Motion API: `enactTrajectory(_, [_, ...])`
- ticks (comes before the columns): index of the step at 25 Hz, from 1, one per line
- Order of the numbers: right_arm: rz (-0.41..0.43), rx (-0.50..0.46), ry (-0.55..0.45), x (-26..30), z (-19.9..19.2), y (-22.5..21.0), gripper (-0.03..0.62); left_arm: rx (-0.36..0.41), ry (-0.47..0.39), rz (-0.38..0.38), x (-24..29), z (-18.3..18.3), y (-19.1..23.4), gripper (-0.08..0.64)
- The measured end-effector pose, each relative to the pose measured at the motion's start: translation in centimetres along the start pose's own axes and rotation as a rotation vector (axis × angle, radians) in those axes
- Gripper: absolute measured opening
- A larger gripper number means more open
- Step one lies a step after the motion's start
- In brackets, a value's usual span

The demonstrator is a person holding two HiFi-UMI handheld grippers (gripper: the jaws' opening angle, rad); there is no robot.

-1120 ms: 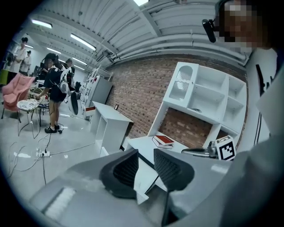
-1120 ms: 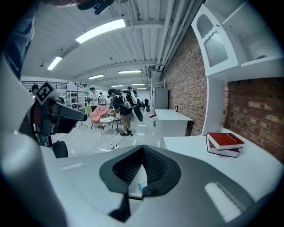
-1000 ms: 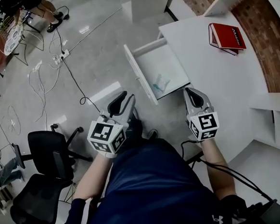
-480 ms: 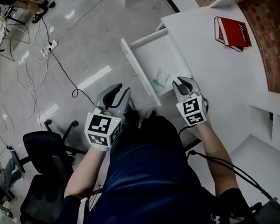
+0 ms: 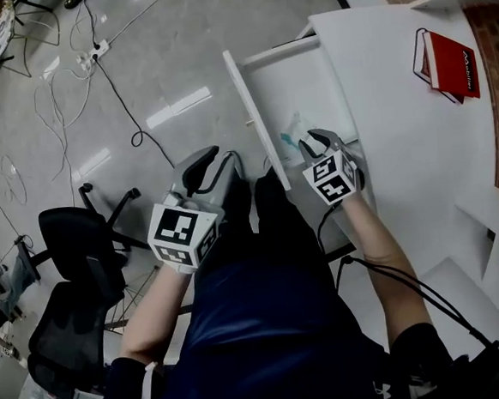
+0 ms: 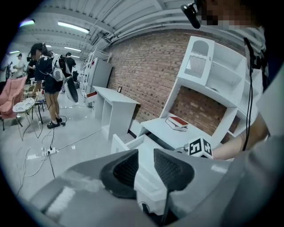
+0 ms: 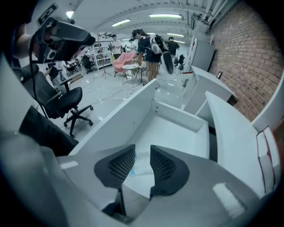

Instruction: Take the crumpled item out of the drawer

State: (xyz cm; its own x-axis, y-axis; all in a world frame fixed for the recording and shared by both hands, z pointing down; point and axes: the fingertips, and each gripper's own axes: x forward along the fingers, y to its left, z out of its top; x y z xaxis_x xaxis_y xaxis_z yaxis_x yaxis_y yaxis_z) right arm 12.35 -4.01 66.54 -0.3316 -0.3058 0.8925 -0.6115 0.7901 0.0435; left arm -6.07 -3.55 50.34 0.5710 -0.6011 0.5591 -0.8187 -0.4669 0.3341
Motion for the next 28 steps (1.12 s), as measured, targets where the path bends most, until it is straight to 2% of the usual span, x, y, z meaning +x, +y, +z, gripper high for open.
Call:
enactTrajectory(5, [0.095,-0.054,0.076,3.5,-1.1,0.6,0.117,-0.053,0.026,0.034,0.8,-1.6,0.6,0.118])
enactTrajectory(10, [0.142,-0.098,0.162,6.9,-2.1,0.3,0.131,-0.124,0.034,0.07,1.2,-2.7,1.6,0.118])
enactTrajectory(19, [0.213,-0.103,0.351,12.2,-5.3,0.1,0.246,-0.234,0.047,0.11,1.5,-5.3,4.5,0.118])
enactTrajectory(24, [0.216,-0.097,0.382,13.6,-6.0,0.1,0.25,-0.264,0.044,0.129,1.3,-5.6,5.7,0.118])
enactTrajectory(28, [0.214,-0.109,0.382,14.3,-5.7,0.4,0.218,-0.279,0.044,0.138,1.0,-5.9,6.3,0.118])
